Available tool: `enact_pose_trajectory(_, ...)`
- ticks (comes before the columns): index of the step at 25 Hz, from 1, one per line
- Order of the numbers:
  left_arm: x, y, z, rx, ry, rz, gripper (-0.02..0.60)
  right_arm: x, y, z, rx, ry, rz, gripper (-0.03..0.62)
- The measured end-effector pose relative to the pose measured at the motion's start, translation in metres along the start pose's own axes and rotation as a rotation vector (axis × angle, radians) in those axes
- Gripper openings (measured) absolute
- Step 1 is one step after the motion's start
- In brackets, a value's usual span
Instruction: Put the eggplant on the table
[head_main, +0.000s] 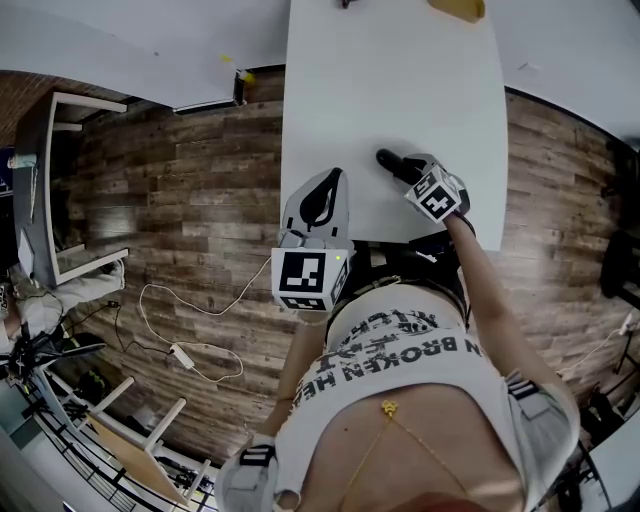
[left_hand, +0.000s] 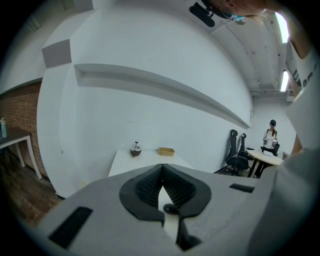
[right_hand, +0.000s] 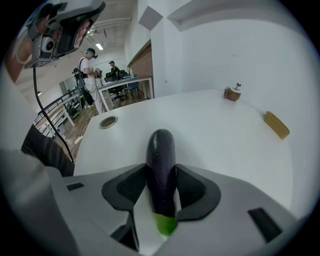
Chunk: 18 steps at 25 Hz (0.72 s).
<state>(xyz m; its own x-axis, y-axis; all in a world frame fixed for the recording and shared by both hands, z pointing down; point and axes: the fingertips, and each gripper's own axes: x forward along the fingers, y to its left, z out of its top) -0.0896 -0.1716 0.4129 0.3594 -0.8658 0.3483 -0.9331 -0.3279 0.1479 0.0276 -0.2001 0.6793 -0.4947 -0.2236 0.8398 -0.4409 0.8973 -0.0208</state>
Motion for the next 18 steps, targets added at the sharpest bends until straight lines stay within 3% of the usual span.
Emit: enact_pose_trajectory(18,-0.0012,0.0012,-0.003,0.003,0.0,-0.001,0.006,0.0002,0.0046,-0.0059,0.047,0.004,0.03,0.213)
